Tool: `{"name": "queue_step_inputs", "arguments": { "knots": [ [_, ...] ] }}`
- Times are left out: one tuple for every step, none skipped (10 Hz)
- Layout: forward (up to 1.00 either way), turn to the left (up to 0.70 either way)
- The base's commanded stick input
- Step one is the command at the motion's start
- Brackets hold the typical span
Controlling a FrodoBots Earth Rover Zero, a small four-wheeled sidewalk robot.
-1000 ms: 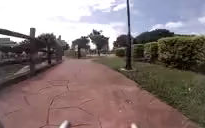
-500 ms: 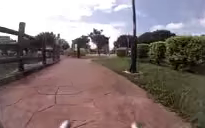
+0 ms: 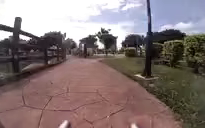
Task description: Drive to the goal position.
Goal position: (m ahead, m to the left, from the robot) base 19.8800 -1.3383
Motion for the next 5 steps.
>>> {"name": "queue_step_inputs", "arguments": {
  "knots": [
    [1.00, 0.00],
    [1.00, 0.00],
    [1.00, 0.00],
    [1.00, 0.00],
    [1.00, 0.00]
  ]
}}
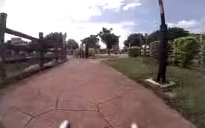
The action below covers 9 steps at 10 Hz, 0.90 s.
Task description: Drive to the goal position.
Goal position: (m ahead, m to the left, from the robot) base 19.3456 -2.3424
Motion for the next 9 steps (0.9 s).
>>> {"name": "queue_step_inputs", "arguments": {
  "knots": [
    [1.00, 0.00],
    [1.00, 0.00],
    [1.00, 0.00],
    [1.00, 0.00],
    [1.00, 0.00],
    [1.00, 0.00],
    [1.00, 0.00],
    [1.00, 0.00],
    [1.00, 0.00]
  ]
}}
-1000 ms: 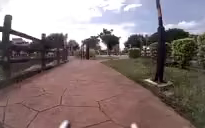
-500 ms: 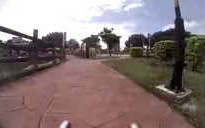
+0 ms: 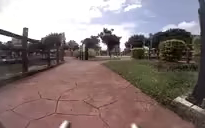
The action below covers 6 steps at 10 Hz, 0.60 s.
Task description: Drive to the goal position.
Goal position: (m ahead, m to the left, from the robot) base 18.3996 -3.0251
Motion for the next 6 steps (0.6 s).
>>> {"name": "queue_step_inputs", "arguments": {
  "knots": [
    [1.00, 0.00],
    [1.00, 0.00],
    [1.00, 0.00],
    [1.00, 0.00],
    [1.00, 0.00],
    [1.00, 0.00]
  ]
}}
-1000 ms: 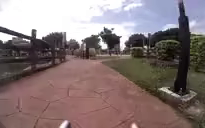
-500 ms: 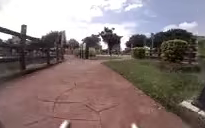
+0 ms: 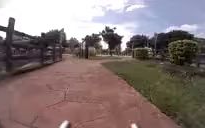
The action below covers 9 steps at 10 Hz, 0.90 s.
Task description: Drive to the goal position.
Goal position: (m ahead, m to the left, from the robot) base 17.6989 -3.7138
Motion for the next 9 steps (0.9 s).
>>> {"name": "queue_step_inputs", "arguments": {
  "knots": [
    [1.00, 0.00],
    [1.00, 0.00],
    [1.00, 0.00],
    [1.00, 0.00],
    [1.00, 0.00],
    [1.00, 0.00],
    [1.00, 0.00],
    [1.00, 0.00],
    [1.00, 0.00]
  ]
}}
